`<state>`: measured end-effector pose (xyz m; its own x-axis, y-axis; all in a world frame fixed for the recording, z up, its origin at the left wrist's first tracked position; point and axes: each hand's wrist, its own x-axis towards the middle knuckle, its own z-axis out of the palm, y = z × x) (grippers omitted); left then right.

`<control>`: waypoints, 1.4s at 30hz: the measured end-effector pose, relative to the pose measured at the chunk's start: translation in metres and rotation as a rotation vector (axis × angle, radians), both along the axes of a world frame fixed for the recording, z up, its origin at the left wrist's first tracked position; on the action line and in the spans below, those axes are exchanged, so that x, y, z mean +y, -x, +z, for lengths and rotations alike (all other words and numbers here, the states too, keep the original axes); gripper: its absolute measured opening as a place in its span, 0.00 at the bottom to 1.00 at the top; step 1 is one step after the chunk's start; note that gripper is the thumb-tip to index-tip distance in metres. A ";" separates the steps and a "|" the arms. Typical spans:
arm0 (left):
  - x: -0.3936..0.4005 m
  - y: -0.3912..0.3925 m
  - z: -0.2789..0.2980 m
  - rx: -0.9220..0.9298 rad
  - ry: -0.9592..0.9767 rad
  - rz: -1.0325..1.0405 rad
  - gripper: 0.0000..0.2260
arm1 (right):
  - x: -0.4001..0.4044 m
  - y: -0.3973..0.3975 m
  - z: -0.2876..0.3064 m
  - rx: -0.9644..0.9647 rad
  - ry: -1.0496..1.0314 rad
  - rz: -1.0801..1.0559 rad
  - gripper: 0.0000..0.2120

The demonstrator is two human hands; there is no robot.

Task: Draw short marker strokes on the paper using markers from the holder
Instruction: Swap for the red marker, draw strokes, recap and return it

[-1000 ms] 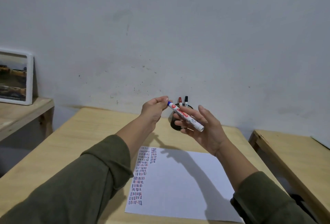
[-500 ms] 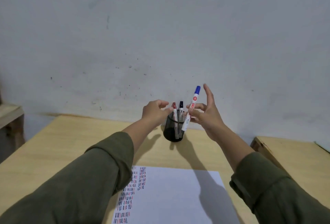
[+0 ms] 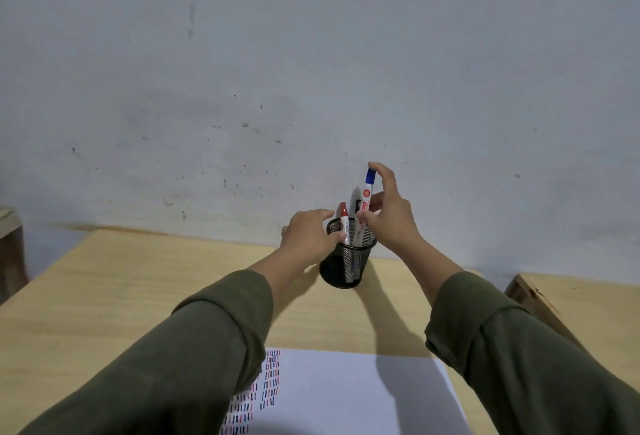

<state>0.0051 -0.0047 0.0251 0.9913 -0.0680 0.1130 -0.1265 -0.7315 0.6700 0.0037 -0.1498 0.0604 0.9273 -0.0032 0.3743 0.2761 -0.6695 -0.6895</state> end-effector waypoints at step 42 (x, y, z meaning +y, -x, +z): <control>0.003 -0.006 -0.018 0.086 0.242 0.009 0.24 | 0.002 -0.021 -0.032 0.004 0.220 0.057 0.20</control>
<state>0.0108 -0.0018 0.0076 0.9984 -0.0402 0.0397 -0.0553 -0.5492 0.8338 0.0249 -0.1478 0.0283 0.9252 0.1310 0.3562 0.3155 -0.7872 -0.5298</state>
